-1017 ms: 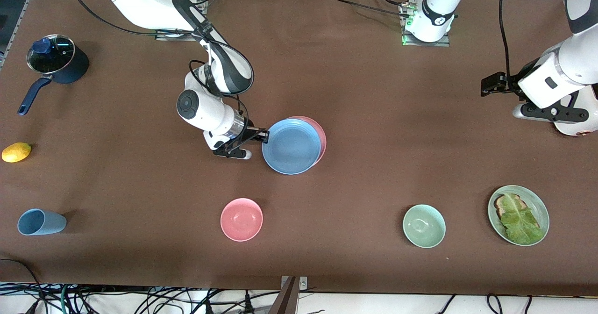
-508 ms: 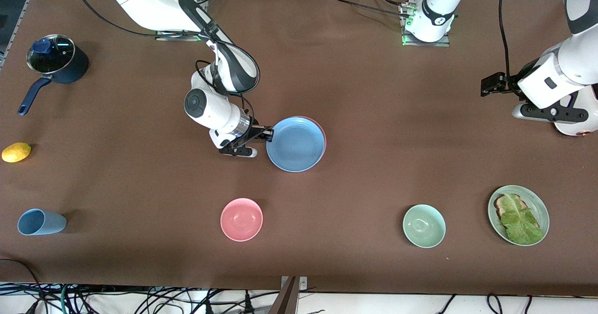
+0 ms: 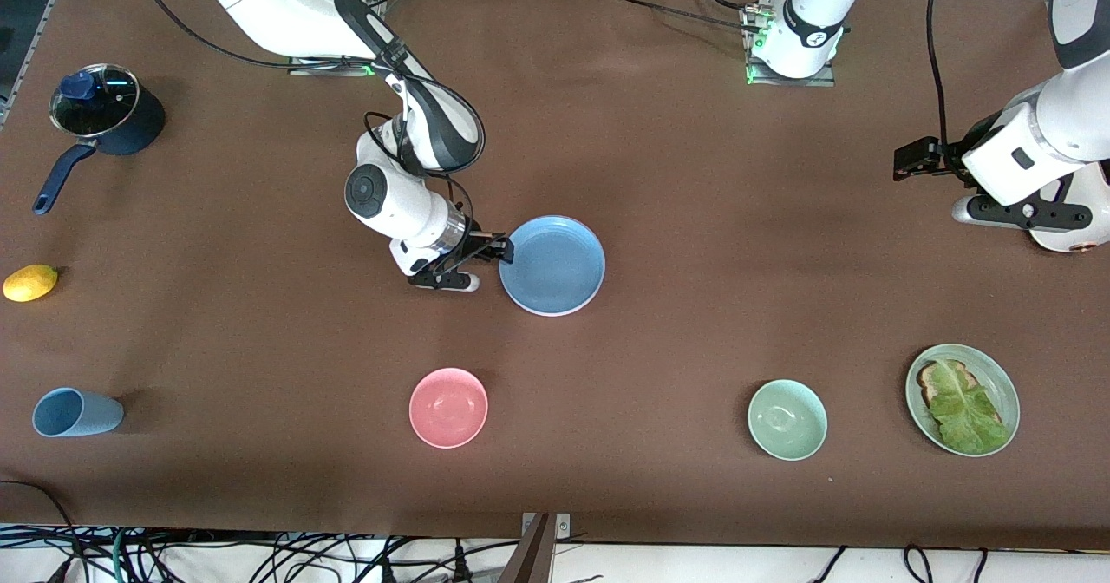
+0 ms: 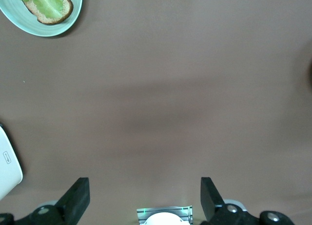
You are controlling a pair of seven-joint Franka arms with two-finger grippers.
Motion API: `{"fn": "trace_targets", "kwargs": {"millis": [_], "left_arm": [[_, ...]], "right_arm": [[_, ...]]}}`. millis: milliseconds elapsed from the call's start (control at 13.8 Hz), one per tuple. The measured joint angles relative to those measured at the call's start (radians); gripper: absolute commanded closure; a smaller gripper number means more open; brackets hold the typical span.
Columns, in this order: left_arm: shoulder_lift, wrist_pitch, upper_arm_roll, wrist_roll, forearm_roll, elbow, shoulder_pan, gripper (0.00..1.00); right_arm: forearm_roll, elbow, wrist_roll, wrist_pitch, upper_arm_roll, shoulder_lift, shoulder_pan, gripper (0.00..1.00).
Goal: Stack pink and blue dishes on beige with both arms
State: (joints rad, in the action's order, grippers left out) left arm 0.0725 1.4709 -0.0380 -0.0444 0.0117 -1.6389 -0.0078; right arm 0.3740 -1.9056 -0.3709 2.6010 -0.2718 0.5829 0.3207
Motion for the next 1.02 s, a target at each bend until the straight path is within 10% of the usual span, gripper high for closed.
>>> {"fn": "trace_targets", "kwargs": {"millis": [508, 1017], "left_arm": [[0.0, 0.001, 0.0, 0.0, 0.0, 0.0, 0.002, 0.0], [0.0, 0.001, 0.0, 0.0, 0.0, 0.0, 0.002, 0.0]], "right_arm": [[-0.229, 0.066, 0.001, -0.362, 0.14, -0.183, 0.0, 0.0], [-0.267, 0.131, 0.058, -0.808, 0.34, -0.449, -0.002, 0.0]]}}
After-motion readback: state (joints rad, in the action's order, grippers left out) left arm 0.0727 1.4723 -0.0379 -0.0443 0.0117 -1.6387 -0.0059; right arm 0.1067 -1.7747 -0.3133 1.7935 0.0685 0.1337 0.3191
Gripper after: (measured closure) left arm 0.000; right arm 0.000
